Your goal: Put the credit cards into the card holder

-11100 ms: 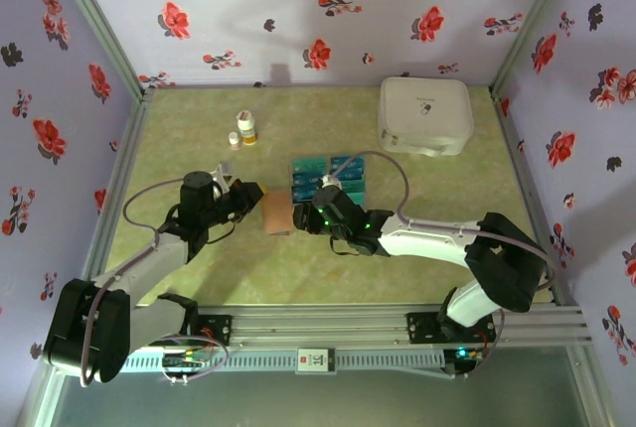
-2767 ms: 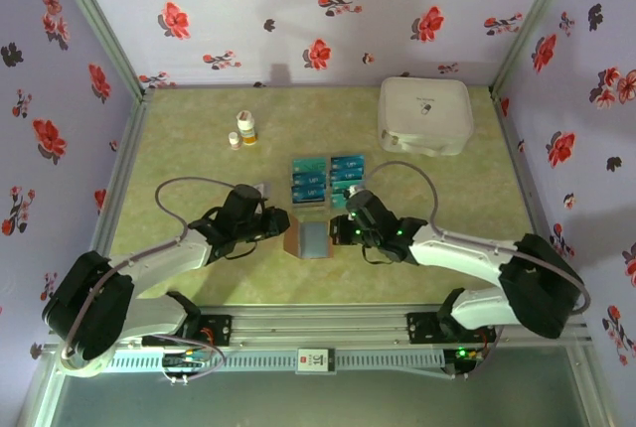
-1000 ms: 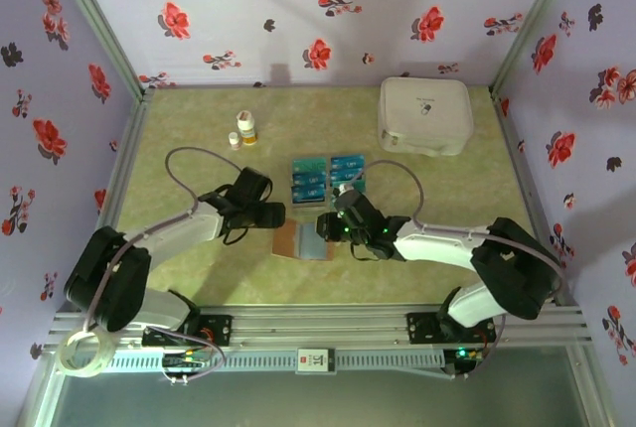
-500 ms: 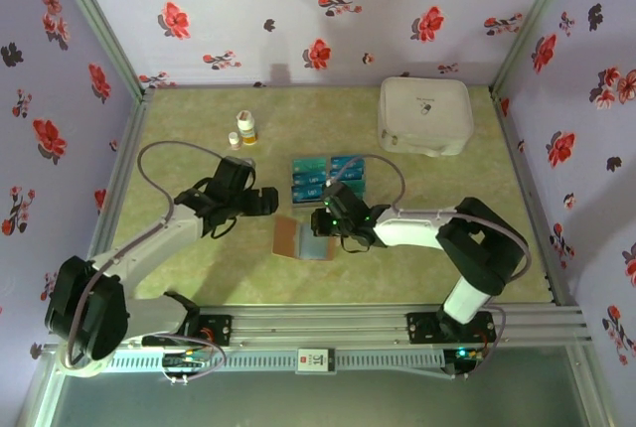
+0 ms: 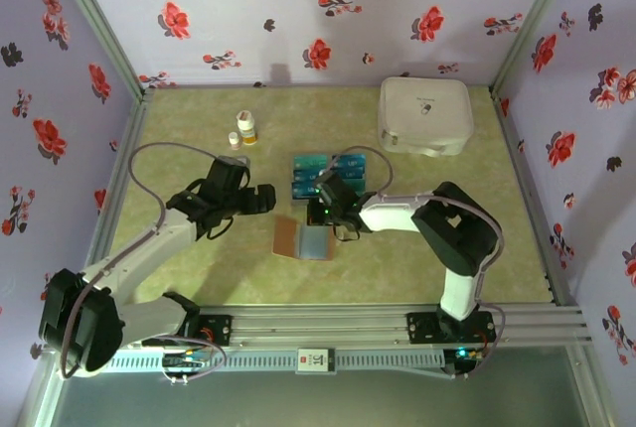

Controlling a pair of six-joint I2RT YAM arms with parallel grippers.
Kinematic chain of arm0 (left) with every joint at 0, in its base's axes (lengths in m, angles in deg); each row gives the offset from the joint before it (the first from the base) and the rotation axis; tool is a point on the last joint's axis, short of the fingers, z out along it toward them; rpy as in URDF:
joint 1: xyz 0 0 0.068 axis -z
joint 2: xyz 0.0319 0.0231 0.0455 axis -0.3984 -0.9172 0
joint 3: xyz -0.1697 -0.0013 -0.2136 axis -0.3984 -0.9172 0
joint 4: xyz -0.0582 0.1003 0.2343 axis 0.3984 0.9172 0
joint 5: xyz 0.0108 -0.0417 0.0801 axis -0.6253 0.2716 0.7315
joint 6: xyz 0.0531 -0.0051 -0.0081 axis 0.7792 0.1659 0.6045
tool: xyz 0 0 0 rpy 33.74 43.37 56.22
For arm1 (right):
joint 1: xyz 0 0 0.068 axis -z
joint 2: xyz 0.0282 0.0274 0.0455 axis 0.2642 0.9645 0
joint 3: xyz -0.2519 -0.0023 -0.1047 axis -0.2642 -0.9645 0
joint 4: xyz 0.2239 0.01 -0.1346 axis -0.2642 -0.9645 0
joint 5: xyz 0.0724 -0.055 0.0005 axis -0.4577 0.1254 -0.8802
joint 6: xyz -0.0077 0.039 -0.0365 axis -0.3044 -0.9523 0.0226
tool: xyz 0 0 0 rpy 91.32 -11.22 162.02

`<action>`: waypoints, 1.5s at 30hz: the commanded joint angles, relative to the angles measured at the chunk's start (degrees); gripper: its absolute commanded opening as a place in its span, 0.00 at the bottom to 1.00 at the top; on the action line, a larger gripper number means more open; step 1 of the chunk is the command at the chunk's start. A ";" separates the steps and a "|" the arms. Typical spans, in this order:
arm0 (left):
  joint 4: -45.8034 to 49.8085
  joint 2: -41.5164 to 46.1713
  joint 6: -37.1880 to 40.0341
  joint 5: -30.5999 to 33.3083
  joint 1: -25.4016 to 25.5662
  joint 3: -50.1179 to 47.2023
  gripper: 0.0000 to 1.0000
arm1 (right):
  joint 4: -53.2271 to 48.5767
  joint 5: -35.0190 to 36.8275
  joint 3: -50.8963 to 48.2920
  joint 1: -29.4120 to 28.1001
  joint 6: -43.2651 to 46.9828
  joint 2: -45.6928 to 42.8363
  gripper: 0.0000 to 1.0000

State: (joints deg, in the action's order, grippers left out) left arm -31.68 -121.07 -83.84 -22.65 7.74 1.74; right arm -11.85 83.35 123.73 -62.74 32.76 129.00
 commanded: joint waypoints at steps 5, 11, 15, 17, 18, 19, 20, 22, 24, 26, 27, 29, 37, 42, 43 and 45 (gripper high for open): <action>1.80 2.19 -1.31 -0.29 -0.71 -0.40 0.91 | -3.80 -0.38 6.21 2.47 3.35 4.30 0.05; 2.29 3.12 -1.70 -0.29 -0.72 -0.29 0.91 | -6.97 -1.01 11.81 5.38 5.63 7.00 0.05; 2.41 3.59 -1.91 -1.45 -0.67 0.09 0.91 | -8.91 -3.23 14.67 6.51 6.92 7.89 0.05; 2.27 3.78 -2.01 -2.96 -0.70 0.39 0.91 | -9.56 -4.22 14.76 6.48 7.44 6.67 0.06; 2.05 3.88 -2.12 -3.91 -0.66 0.37 0.91 | -9.67 -4.70 14.36 6.53 7.33 5.62 0.07; 1.85 3.95 -2.43 -4.88 -0.72 0.36 0.91 | -9.53 -5.39 13.61 6.46 7.07 4.22 0.08; 1.49 4.11 -2.75 -5.88 -0.64 0.25 0.91 | -9.15 -5.91 12.68 6.39 6.68 2.83 0.10; 0.20 4.29 -3.98 -7.97 -0.40 -0.30 0.91 | -7.97 -6.86 9.71 6.25 5.46 -0.78 0.15; -1.69 4.49 -5.65 -9.88 0.23 -1.20 0.91 | -6.99 -7.08 6.66 5.96 4.18 -4.19 0.26; -4.01 4.49 -7.23 -11.56 1.12 -2.09 0.91 | -6.11 -6.88 3.63 5.60 2.96 -7.43 0.34; -5.20 4.43 -8.05 -12.09 1.76 -2.44 0.91 | -5.64 -6.55 1.78 5.35 2.02 -8.96 0.39; -7.21 4.06 -9.43 -12.42 3.33 -3.04 0.92 | -4.48 -5.90 -1.27 4.85 0.21 -11.57 0.44; -11.84 -1.54 -11.59 -12.56 8.70 -3.24 0.92 | -6.42 3.06 -8.88 -0.31 -3.73 -18.59 0.53; -12.02 -4.67 -10.79 -11.99 11.10 -2.60 0.85 | -4.27 1.99 -13.63 -0.83 -6.05 -20.73 0.49; -11.44 -4.99 -10.49 -11.04 11.47 -2.60 0.82 | -3.11 2.00 -14.82 -0.86 -7.05 -20.99 0.48; -10.16 -5.51 -9.74 -9.08 11.84 -2.71 0.76 | -1.69 1.95 -16.42 -0.84 -8.20 -21.75 0.47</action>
State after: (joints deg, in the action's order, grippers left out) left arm -42.17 -125.88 -94.06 -33.95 18.91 -1.06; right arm -15.96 83.78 109.39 -63.48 27.58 108.87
